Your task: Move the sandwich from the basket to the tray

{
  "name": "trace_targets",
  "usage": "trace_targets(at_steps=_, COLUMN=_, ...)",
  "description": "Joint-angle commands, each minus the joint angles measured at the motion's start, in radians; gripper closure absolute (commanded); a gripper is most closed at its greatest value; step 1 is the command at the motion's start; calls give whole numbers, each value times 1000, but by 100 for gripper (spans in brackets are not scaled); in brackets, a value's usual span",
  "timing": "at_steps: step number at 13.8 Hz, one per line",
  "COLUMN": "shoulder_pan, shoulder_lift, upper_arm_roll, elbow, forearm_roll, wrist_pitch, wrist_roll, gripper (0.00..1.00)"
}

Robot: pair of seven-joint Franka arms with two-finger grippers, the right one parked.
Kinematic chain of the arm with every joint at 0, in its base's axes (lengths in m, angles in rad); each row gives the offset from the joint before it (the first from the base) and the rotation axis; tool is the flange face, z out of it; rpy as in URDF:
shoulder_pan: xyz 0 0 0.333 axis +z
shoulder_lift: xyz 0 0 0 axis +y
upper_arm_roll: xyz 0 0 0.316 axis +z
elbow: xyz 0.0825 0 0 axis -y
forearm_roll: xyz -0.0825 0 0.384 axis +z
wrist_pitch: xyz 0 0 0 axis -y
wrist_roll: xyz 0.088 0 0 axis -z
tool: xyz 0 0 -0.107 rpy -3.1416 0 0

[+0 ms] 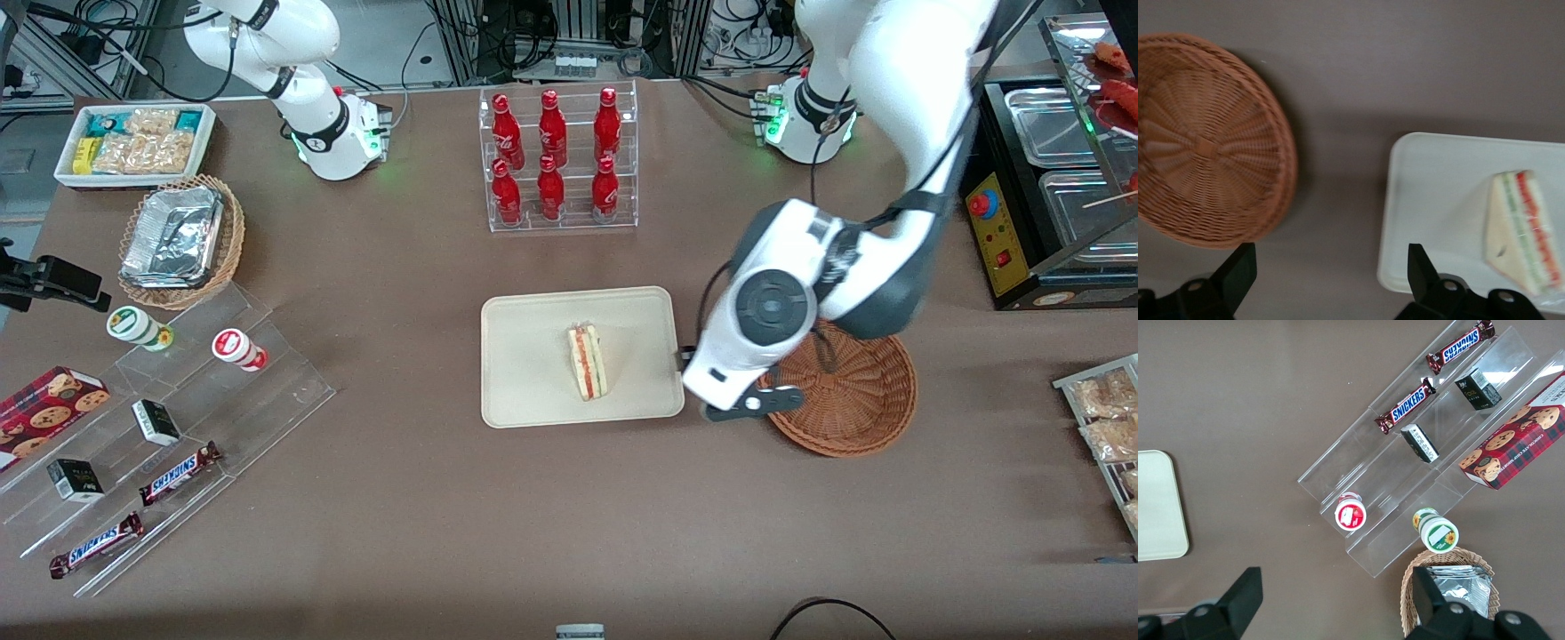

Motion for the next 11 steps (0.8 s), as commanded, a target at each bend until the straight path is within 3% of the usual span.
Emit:
trace_targets(at_steps=1, shoulder_pan=99, shoulder_lift=-141, upper_arm_roll=-12, elbow=-138, forearm_roll=-48, wrist_pitch=-8, wrist_roll=218, gripper=0)
trace_targets(at_steps=8, shoulder_pan=271, shoulder_lift=-358, upper_arm_roll=-1, elbow=-177, forearm_roll=-73, wrist_pitch=-192, wrist_roll=621, gripper=0)
trace_targets(at_steps=11, shoulder_pan=254, shoulder_lift=-440, upper_arm_roll=132, elbow=-184, forearm_roll=-131, wrist_pitch=-242, wrist_roll=728, gripper=0)
